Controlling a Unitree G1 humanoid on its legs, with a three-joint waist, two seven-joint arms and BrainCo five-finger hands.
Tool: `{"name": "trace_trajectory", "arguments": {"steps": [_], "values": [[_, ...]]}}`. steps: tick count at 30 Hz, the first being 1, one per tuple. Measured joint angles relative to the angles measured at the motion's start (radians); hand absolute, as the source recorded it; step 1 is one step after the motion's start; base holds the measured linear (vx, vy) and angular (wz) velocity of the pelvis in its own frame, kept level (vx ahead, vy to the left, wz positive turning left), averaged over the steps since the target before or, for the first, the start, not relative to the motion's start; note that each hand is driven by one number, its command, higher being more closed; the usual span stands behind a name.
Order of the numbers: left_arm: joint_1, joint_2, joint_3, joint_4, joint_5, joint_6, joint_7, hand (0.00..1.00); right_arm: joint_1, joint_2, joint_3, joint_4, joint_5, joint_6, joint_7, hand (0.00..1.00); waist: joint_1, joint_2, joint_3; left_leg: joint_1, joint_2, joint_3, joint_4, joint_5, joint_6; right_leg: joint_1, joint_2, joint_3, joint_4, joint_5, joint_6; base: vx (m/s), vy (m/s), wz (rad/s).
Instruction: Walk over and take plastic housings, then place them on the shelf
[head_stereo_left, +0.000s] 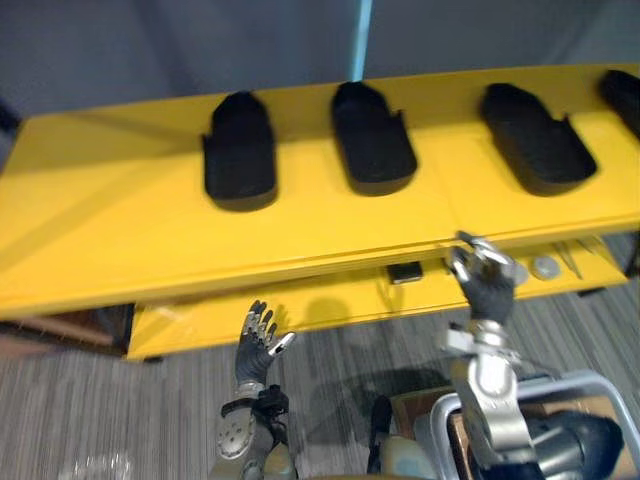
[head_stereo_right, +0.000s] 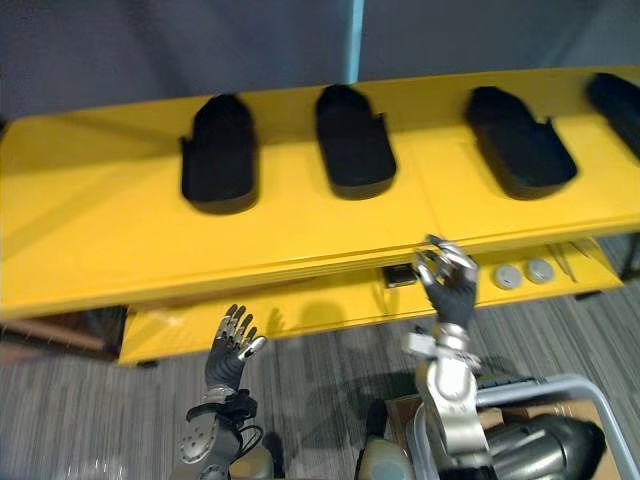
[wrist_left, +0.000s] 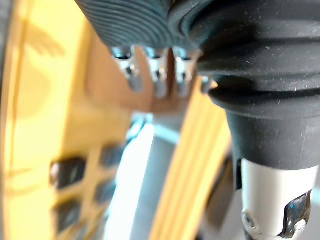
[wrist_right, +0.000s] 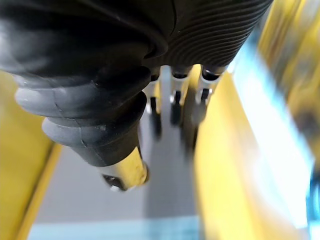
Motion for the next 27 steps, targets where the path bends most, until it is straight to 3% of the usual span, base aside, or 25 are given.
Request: {"name": "trace_trajectory", "arguments": {"steps": [2,4,6,10,15,17,18,19,20,22,23,26,27], "values": [[-0.015,0.001,-0.005,-0.001,0.005,0.009,0.001,0.0,0.05,0.022,-0.088,0.007,0.049,-0.027,-0.002,0.0,-0.014,0.005,-0.012,0.014,-0.003,0.046,-0.001,-0.01,-0.001,-0.016,0.01,0.043,-0.008,0.014,0.003,-0.02,0.017,-0.67],[-0.025,0.005,-0.008,-0.001,0.003,0.033,0.002,0.0,0.085,0.028,-0.182,0.015,0.077,-0.08,0.001,0.0,-0.047,0.004,-0.013,0.026,-0.003,0.082,0.013,-0.02,0.003,-0.015,0.015,0.077,-0.017,0.023,0.005,-0.05,0.014,-0.5],[-0.03,0.016,-0.025,-0.001,0.003,0.052,0.002,0.0,0.094,0.027,-0.208,0.015,0.083,-0.118,0.008,0.0,-0.066,0.005,-0.013,0.028,-0.002,0.089,0.022,-0.026,0.006,-0.016,0.016,0.087,-0.018,0.024,0.006,-0.08,-0.007,-0.22],[-0.034,0.024,-0.035,0.0,0.003,0.088,-0.001,0.0,0.084,0.028,-0.171,0.017,0.101,-0.13,0.056,0.0,-0.06,0.004,-0.024,0.0,-0.009,0.088,0.058,-0.045,0.019,-0.054,0.024,0.126,-0.019,0.043,0.005,-0.12,-0.03,-0.26],[0.055,0.026,0.003,-0.046,-0.005,0.098,0.0,0.0,0.021,0.007,-0.037,0.108,0.153,-0.13,0.147,0.0,-0.003,0.009,-0.027,-0.078,-0.039,-0.266,0.255,-0.107,0.126,-0.08,0.058,0.263,-0.02,0.041,-0.01,-0.1,-0.012,-0.83],[0.079,0.025,0.048,-0.07,-0.006,0.092,-0.003,0.0,-0.032,-0.019,0.031,0.154,0.161,-0.122,0.196,0.0,0.013,0.021,-0.033,-0.139,-0.074,-0.402,0.337,-0.116,0.146,-0.121,0.069,0.306,-0.027,-0.005,-0.053,-0.11,0.072,-0.88],[0.077,0.019,0.056,-0.071,-0.006,0.085,-0.005,0.0,-0.051,-0.03,0.047,0.171,0.159,-0.119,0.205,0.0,0.024,0.038,-0.039,-0.154,-0.069,-0.426,0.337,-0.124,0.17,-0.138,0.078,0.304,-0.021,-0.033,-0.057,-0.13,0.065,-0.94],[0.075,-0.004,0.067,-0.079,-0.004,0.066,-0.007,0.0,-0.098,-0.048,0.077,0.192,0.153,-0.113,0.217,0.0,0.047,0.088,-0.042,-0.16,-0.03,-0.451,0.315,-0.183,0.189,-0.235,0.132,0.267,0.174,-0.032,-0.066,-0.08,0.078,-0.73],[0.045,0.011,0.068,-0.084,-0.002,0.041,-0.007,0.0,-0.123,-0.049,0.099,0.199,0.149,-0.099,0.222,0.0,0.052,0.067,-0.025,-0.139,-0.057,-0.473,0.283,-0.225,0.126,-0.267,0.121,0.245,0.249,-0.06,-0.003,-0.05,0.062,-0.61],[0.009,-0.001,0.062,-0.083,0.018,0.026,-0.007,0.0,-0.147,-0.047,0.124,0.238,0.148,-0.068,0.205,0.0,0.056,0.051,-0.006,-0.14,-0.079,-0.487,0.279,-0.23,0.115,-0.268,0.117,0.262,0.26,-0.049,-0.01,-0.13,0.071,-0.17],[-0.001,-0.002,0.046,-0.084,0.045,0.005,-0.007,0.0,-0.136,-0.039,0.142,0.243,0.15,-0.056,0.188,0.0,0.056,0.043,-0.002,-0.125,-0.092,-0.495,0.287,-0.237,0.101,-0.266,0.114,0.274,0.274,-0.037,0.006,-0.19,0.106,-0.18],[-0.01,0.001,0.026,-0.085,0.096,-0.003,-0.007,0.0,-0.071,-0.008,0.144,0.256,0.15,-0.055,0.168,0.0,0.04,0.029,0.006,-0.106,-0.101,-0.481,0.341,-0.263,0.095,-0.241,0.116,0.299,0.279,-0.018,0.02,-0.13,0.152,-0.48],[-0.008,0.005,0.029,-0.085,0.077,0.004,-0.007,0.0,-0.031,0.008,0.139,0.287,0.153,-0.058,0.178,0.0,0.04,-0.001,0.025,-0.076,-0.103,-0.422,0.373,-0.28,0.103,-0.214,0.115,0.298,0.26,0.02,0.008,-0.18,0.155,-0.92]]}}
